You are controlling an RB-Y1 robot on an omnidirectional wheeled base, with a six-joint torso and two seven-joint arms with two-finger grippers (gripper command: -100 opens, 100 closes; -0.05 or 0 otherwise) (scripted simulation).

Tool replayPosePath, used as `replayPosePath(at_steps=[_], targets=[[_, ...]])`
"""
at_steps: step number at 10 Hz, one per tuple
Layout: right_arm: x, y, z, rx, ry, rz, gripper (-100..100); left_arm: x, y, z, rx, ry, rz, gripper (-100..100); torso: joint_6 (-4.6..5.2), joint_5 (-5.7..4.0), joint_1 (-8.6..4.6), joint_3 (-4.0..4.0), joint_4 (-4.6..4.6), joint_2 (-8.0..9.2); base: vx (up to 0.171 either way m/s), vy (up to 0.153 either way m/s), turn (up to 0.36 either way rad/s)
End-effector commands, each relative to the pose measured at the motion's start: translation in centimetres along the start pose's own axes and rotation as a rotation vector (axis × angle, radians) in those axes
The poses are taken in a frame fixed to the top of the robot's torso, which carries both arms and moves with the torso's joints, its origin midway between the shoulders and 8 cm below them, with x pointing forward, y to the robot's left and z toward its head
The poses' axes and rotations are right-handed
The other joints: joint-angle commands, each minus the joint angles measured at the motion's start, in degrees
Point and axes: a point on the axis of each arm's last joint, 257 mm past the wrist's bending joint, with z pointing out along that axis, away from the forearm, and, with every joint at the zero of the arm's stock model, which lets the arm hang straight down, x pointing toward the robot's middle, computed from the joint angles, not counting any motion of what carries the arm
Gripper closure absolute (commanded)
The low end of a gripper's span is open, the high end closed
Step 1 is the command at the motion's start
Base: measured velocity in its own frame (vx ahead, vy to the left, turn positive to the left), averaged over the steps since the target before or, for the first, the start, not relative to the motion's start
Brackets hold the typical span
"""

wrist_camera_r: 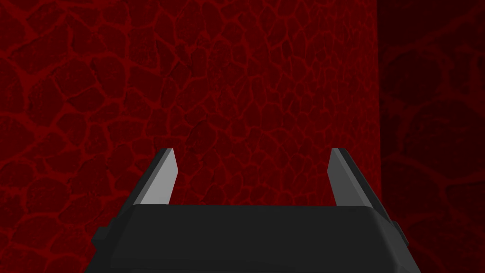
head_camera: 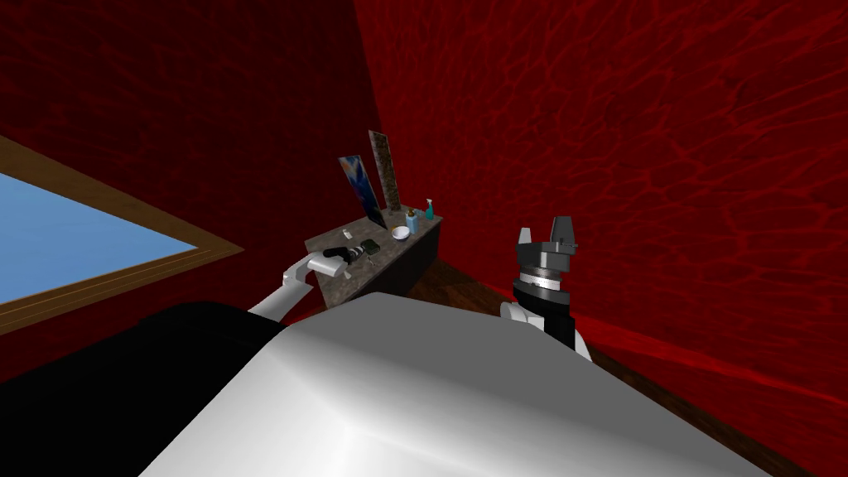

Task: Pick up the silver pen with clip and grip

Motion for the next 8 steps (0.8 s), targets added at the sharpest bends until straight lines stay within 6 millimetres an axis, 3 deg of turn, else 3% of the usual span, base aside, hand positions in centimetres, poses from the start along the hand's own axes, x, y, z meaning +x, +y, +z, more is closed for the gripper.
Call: replayPosePath(at_steps=[1, 6, 8], targets=[[0.0, 0.0, 0.0, 0.000, 0.000, 0.000, 0, 0.3, 1.7, 0.2, -0.061, 0.027, 0.014, -100, 0.00, 0.00, 0.00, 0.00, 0.00, 0.00, 0.043, -0.055, -0.040], [0.0, 0.0, 0.0, 0.000, 0.000, 0.000, 0, 0.8, 4.7, 0.3, -0.167, 0.076, 0.037, -100, 0.01, 0.00, -0.01, 0.01, 0.01, 0.01, 0.027, -0.052, -0.030], [0.0, 0.0, 0.0, 0.000, 0.000, 0.000, 0, 1.2, 7.0, 0.0, -0.251, 0.118, 0.058, -100, 0.01, 0.00, 0.02, 0.02, 0.01, 0.02, 0.038, -0.060, -0.042]])
